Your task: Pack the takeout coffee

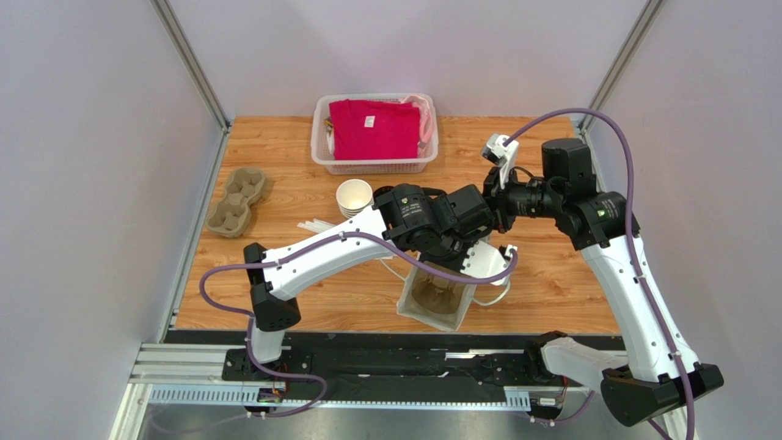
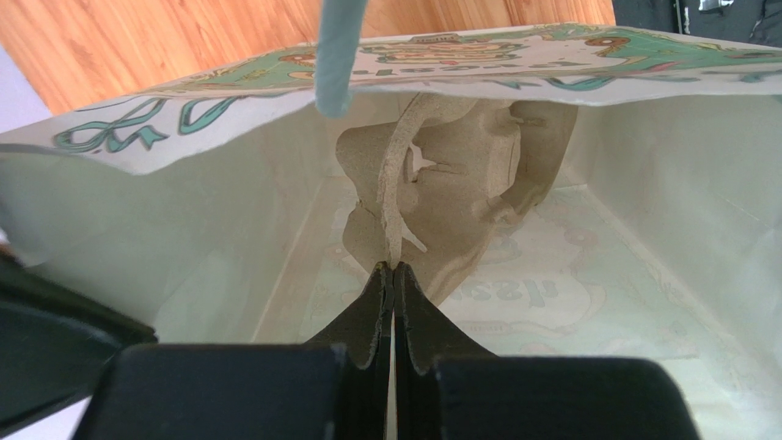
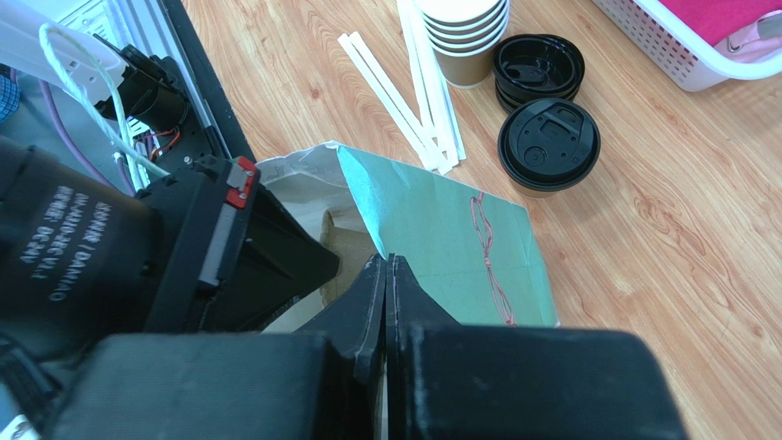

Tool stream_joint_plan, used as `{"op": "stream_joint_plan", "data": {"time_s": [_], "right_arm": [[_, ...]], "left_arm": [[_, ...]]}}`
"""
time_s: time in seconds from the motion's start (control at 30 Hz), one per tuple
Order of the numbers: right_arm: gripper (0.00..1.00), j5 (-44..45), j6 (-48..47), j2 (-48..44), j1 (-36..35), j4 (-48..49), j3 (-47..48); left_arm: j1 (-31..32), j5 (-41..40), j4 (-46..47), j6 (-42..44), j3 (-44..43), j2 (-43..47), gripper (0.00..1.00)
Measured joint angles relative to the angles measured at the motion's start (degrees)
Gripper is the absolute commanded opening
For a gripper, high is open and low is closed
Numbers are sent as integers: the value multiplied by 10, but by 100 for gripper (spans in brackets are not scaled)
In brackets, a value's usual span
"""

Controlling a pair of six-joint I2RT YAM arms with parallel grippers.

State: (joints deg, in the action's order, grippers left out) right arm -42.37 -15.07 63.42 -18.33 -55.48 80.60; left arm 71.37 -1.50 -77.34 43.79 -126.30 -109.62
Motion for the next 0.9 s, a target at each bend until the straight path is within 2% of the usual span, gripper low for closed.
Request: {"op": "stream_joint_plan", "data": {"time_s": [0.13, 0.3, 0.33, 0.47, 0.9], "right_arm": [[0, -2, -7, 0, 0, 0, -3], [0, -7, -12, 0, 0, 0, -7], [0, -8, -13, 0, 0, 0, -7], [0, -10, -13, 0, 0, 0, -7], [0, -16, -17, 7, 0, 0, -7]], "left_arm": [[-9, 2, 2, 1, 18, -2, 2], [-15, -1, 12, 3, 35, -2, 18], [-16, -2, 15, 4, 35, -3, 24], [-16, -5, 23, 5, 36, -3, 34], [-16, 0, 33, -3, 19, 6, 39]]}}
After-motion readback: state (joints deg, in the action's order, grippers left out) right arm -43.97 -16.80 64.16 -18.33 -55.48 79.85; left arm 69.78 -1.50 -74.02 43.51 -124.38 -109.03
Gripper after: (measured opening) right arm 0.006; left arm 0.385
